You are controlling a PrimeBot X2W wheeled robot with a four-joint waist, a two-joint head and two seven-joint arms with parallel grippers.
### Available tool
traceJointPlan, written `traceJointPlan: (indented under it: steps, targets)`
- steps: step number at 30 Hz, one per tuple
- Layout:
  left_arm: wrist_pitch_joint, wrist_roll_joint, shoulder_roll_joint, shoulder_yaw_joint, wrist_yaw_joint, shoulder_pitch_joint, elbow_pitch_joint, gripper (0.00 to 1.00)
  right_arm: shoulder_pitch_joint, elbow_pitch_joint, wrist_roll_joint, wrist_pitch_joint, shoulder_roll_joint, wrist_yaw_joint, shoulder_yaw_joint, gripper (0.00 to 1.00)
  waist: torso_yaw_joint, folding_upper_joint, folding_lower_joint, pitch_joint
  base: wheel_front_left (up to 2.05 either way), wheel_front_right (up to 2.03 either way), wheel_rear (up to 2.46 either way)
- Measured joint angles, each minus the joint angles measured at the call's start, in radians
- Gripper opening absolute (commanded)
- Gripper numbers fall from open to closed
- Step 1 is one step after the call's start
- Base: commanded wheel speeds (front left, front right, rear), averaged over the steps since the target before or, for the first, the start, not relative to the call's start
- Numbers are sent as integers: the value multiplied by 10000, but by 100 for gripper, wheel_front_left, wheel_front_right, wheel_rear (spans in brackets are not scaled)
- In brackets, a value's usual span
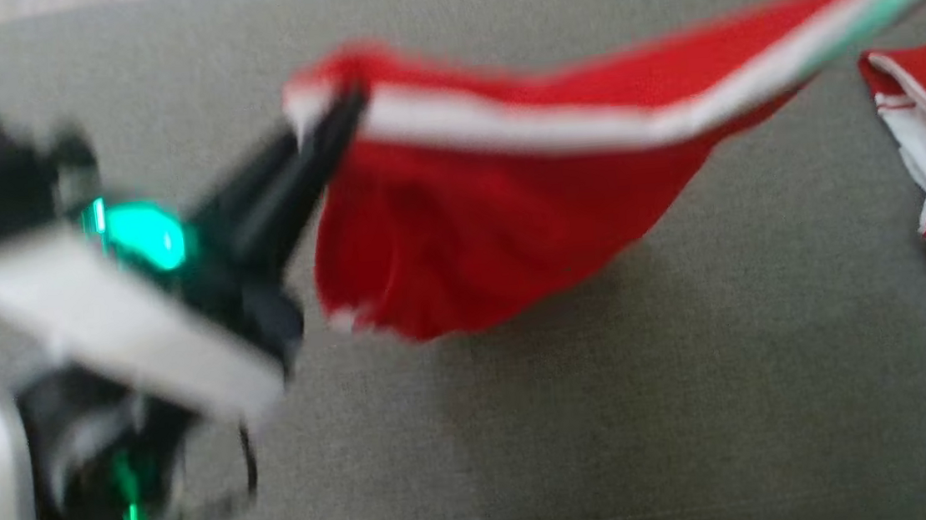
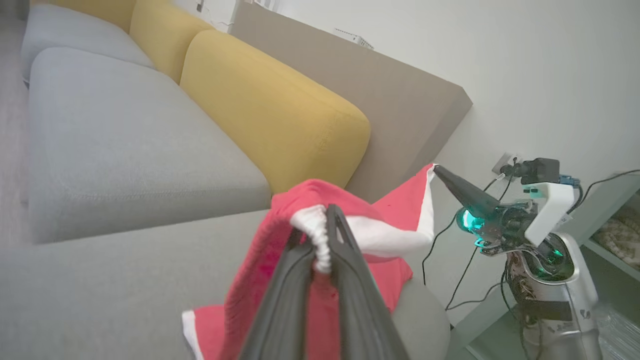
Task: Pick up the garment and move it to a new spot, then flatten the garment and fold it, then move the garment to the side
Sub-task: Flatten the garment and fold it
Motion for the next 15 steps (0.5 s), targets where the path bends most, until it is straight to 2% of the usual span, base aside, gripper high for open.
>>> traceJointPlan:
  steps: [1, 3, 7, 10, 15]
  targets:
    - [301, -23, -111, -100, 127, -1344, 602, 0, -1447, 368, -230, 451, 15, 0, -111, 0, -36, 0, 0, 278, 0, 0, 0]
    - [491, 188, -199, -255, 198, -2744, 1570, 0, -3092, 1208, -759, 671, 245, 0, -228, 0, -59, 0, 0, 596, 0, 0, 0]
    - [159, 926, -581, -326, 481, -5524, 4195, 0, -6158, 3530, -2871, 309, 834, 0, -153, 0, -95, 0, 0, 1274, 0, 0, 0]
    - [-1047, 1919, -815, -320, 616, -7468, 6366, 0, -8085, 5532, -4169, -926, 1298, 0, -148, 0, -114, 0, 0, 1776, 0, 0, 0]
    - [-4142, 3095, -1106, -382, 736, -9863, 9641, 0, -10204, 8307, -5388, -3808, 1588, 0, -399, 0, -120, -1, 1, 2404, 0, 0, 0]
